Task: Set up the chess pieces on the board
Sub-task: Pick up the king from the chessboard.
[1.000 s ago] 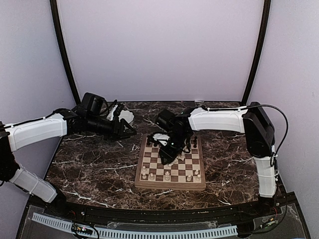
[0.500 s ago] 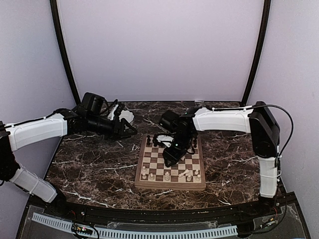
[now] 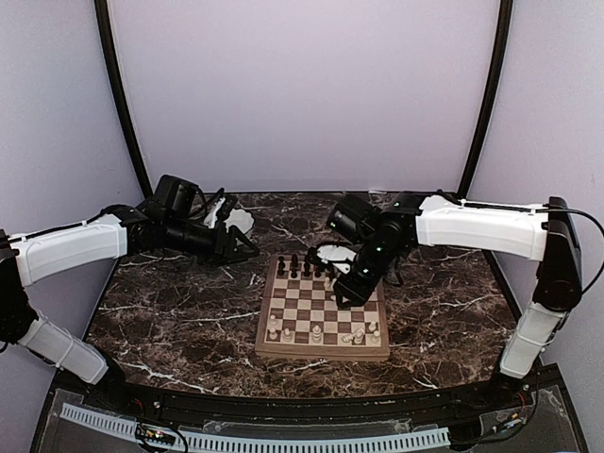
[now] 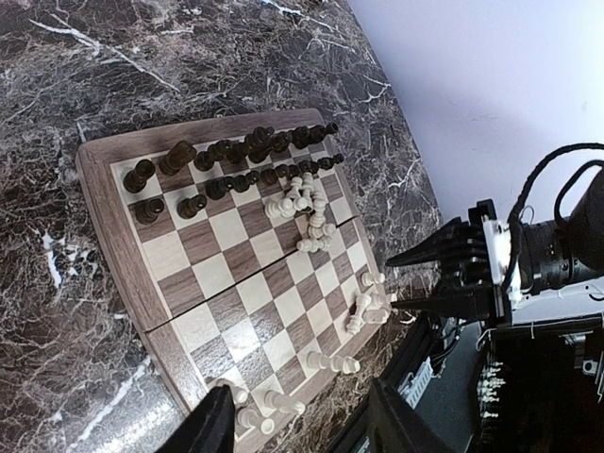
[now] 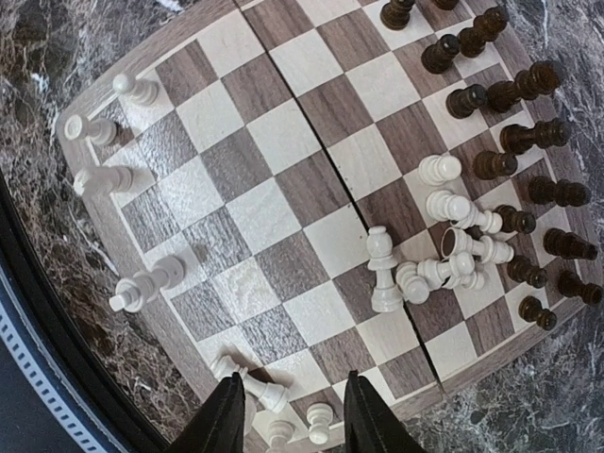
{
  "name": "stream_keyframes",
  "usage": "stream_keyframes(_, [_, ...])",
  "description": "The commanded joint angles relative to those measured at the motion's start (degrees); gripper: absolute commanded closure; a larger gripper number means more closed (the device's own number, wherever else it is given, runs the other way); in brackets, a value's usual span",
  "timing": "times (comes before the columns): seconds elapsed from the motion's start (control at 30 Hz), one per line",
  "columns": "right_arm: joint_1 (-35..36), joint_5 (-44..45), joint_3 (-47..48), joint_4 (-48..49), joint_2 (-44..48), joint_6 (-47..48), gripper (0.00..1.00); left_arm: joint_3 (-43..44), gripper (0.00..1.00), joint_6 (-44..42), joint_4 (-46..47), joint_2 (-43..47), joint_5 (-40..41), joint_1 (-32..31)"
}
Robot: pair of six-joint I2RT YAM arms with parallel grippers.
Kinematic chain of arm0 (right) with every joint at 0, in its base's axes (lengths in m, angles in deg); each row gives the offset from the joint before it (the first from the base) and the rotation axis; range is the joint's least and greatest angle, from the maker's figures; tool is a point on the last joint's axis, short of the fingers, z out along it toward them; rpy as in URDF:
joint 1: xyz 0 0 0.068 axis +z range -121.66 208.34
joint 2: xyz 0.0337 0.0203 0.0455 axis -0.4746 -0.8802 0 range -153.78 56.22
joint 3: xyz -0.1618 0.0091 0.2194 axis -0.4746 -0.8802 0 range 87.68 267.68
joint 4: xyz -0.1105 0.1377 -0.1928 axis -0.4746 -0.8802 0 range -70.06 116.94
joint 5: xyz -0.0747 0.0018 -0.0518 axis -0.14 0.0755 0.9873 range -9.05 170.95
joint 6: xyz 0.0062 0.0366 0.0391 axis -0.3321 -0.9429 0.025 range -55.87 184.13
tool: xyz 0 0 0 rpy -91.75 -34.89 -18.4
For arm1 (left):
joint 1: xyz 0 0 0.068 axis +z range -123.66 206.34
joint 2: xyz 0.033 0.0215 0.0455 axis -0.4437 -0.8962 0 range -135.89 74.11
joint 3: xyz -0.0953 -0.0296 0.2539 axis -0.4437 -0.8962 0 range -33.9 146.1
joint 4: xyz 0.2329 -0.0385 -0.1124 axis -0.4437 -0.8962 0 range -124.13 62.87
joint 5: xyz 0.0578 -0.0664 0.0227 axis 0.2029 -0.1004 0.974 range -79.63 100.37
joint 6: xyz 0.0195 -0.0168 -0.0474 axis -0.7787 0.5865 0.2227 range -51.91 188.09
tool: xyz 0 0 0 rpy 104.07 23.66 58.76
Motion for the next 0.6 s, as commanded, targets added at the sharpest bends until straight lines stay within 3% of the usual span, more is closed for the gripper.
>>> stream_keyframes(0.0, [4.45,3.02,-2.93,-1.19,1.32,2.72,0.62,1.62,0.50,-2.55,-0.94,0.14,-0.15,0.22])
stream_keyframes(0.2, [10.87,9.80,-2.41,-2.65,-3.29,2.51,0.62,1.97,0.50,-2.32,0.10,-1.12,-0.38,0.22])
stream_keyframes(0.57, [11.25,13.95,-1.17,-3.88,-6.20,2.11,0.65,2.60,0.50,-2.38,0.92,-3.14,-1.37,0.22])
